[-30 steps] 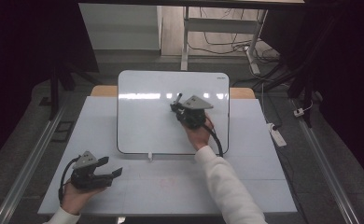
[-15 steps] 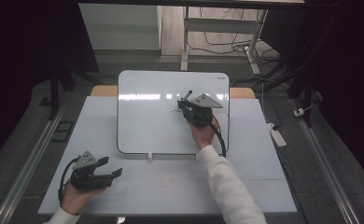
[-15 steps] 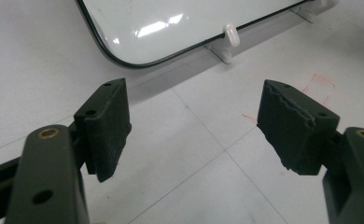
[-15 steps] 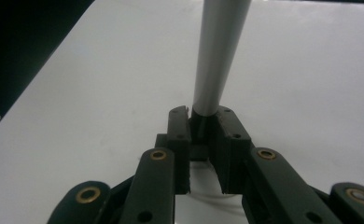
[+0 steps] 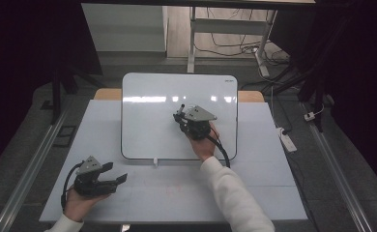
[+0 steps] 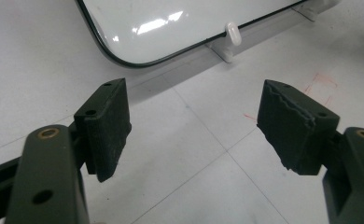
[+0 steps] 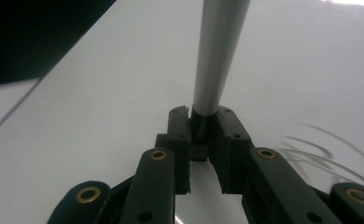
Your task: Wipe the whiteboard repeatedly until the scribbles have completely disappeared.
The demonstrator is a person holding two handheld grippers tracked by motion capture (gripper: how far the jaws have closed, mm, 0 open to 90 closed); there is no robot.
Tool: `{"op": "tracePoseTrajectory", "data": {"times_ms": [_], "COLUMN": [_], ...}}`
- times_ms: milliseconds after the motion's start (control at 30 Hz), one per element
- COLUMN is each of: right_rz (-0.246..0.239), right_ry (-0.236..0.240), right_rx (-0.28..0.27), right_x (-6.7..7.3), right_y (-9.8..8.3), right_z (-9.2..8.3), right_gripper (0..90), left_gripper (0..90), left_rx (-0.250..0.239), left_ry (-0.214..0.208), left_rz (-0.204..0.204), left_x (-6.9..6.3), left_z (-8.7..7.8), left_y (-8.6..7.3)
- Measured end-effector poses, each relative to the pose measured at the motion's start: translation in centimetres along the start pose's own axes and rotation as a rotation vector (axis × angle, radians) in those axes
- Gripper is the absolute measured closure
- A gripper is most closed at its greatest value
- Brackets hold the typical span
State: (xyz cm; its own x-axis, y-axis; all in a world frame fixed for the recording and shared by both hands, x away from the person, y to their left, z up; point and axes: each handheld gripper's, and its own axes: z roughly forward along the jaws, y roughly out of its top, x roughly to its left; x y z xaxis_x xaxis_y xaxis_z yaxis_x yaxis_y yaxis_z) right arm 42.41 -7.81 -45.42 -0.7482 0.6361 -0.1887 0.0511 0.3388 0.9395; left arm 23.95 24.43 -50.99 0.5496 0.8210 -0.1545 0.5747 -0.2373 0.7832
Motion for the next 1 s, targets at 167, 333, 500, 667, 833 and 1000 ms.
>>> {"op": "tracePoseTrajectory", "data": {"times_ms": [167,333,500,667,833,1000], "right_rz": [0.139,0.037,0.145,0.063,0.166,0.084], "right_ry": [-0.083,-0.027,-0.117,-0.08,-0.168,-0.091], "right_rx": [-0.052,-0.014,-0.058,-0.028,-0.069,-0.039], "right_x": [-2.5,-0.4,-2.5,-1.3,-3.2,-0.5], "right_y": [-0.2,-0.4,-0.8,-0.9,-1.4,-1.3], "right_z": [-1.3,-0.6,-2.1,-1.8,-3.3,-1.7], "right_gripper": [77.5,77.5,77.5,77.5,77.5,77.5], "left_gripper": [26.1,26.1,26.1,26.1,26.1,26.1], "left_rx": [-0.01,0.0,-0.007,-0.004,-0.009,-0.006], "left_ry": [0.0,-0.003,0.0,-0.001,0.0,-0.002], "left_rz": [-0.003,0.001,-0.002,0.004,0.0,0.008], "left_x": [-0.1,-0.1,-0.1,-0.1,-0.1,-0.2], "left_z": [-0.2,0.1,-0.1,0.0,-0.1,0.1], "left_y": [0.0,0.1,0.0,0.1,0.1,0.2]}}
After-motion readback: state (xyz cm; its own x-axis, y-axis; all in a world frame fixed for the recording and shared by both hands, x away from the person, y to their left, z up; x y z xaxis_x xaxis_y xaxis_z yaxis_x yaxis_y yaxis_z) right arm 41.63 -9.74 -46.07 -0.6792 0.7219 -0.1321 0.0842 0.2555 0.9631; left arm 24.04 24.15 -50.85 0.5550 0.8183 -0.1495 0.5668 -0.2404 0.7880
